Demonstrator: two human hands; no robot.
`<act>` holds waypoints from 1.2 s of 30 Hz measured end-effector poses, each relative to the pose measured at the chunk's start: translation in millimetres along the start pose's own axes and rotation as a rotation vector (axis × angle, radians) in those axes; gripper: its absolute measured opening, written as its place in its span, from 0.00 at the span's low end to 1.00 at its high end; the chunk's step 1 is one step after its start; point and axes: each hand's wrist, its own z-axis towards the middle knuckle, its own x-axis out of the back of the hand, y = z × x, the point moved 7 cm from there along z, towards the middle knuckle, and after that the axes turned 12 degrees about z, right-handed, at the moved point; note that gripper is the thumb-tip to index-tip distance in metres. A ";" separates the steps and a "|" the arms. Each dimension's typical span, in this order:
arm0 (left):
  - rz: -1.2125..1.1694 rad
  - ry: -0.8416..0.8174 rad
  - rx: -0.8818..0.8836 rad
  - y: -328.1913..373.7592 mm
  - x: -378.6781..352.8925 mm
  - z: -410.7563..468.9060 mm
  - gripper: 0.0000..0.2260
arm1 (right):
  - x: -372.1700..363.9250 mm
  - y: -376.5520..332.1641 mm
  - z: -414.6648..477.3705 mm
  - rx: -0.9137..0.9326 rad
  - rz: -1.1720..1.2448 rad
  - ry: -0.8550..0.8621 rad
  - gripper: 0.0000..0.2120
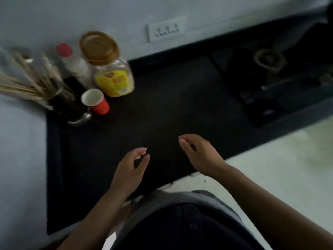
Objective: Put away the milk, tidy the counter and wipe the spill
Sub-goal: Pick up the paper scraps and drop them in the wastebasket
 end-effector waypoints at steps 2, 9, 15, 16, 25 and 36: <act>-0.004 -0.101 -0.043 26.8 -32.8 -18.7 0.13 | 32.3 30.8 -40.2 -0.028 0.023 0.097 0.18; -0.029 -0.334 -0.271 158.6 -149.0 -79.0 0.12 | 128.5 129.1 -187.9 -0.106 0.089 0.400 0.20; 0.032 -0.568 -0.513 267.8 -262.4 -147.1 0.10 | 191.0 209.9 -318.0 -0.227 0.208 0.715 0.20; 0.055 -0.608 -0.554 284.1 -278.5 -158.0 0.08 | 197.3 221.3 -339.1 -0.248 0.239 0.778 0.21; 0.233 -0.906 -0.796 376.4 -385.7 -212.3 0.11 | 219.9 298.6 -458.5 -0.388 0.467 1.176 0.23; 0.294 -1.008 -0.875 517.0 -523.0 -176.3 0.12 | 375.2 381.5 -448.5 -0.446 0.532 1.288 0.20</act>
